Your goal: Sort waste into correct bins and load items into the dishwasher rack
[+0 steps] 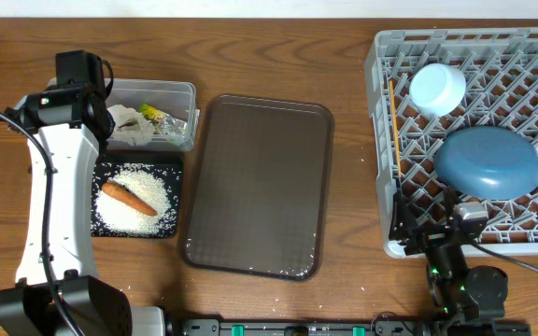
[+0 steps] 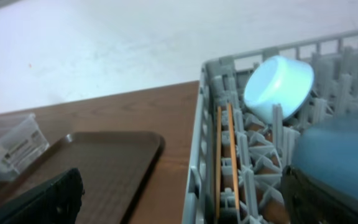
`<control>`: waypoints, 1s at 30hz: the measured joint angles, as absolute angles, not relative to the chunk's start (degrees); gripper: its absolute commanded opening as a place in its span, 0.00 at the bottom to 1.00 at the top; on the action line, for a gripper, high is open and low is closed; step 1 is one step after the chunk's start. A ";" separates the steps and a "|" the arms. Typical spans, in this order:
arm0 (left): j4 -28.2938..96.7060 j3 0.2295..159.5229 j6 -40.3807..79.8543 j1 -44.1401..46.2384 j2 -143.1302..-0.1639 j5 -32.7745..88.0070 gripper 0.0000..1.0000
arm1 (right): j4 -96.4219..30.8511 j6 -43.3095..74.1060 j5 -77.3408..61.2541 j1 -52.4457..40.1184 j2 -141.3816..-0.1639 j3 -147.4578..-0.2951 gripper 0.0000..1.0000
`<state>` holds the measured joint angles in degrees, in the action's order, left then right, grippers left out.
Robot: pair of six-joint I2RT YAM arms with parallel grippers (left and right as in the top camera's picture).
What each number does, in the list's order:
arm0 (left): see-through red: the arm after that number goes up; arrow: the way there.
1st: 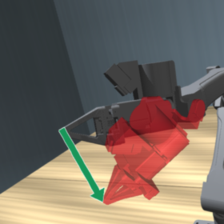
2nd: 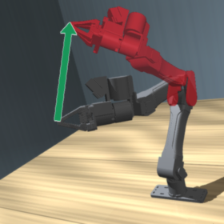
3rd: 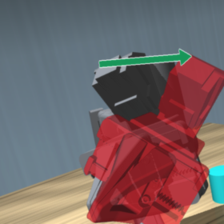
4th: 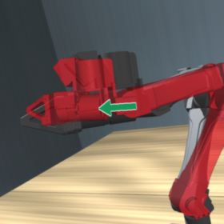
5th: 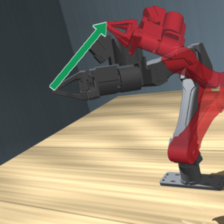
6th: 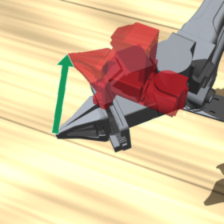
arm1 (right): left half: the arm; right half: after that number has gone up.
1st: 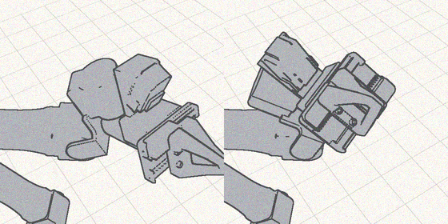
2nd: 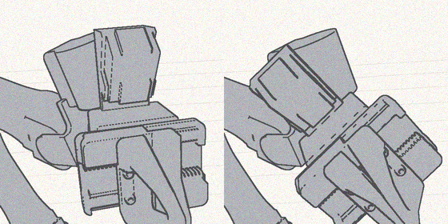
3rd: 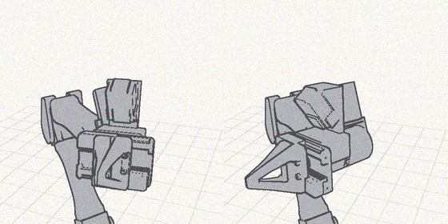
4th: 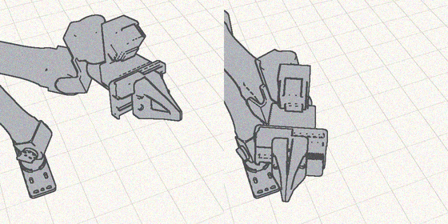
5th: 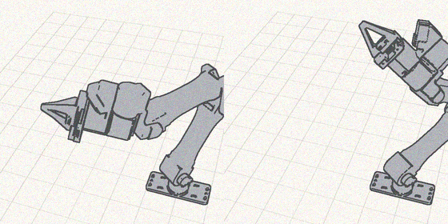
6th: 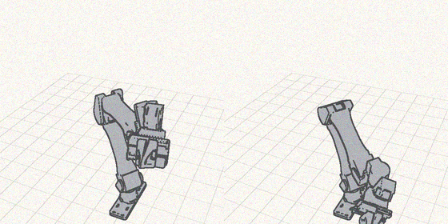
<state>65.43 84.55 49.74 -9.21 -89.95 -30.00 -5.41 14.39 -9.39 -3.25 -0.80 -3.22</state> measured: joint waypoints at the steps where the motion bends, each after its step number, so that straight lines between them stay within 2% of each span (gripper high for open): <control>1: 65.43 84.55 49.71 -9.21 -89.95 -30.00 0.98 | -3.42 13.37 -9.74 -3.25 -0.73 -2.26 0.99; 14: 65.43 84.55 49.71 -9.21 -89.95 -30.00 0.98 | -3.14 -0.69 -10.70 -3.25 -0.69 -0.47 0.99; 30: 65.43 84.55 49.71 -9.21 -89.95 -30.00 0.98 | -3.16 -4.47 -10.20 -3.25 -0.69 -0.47 0.99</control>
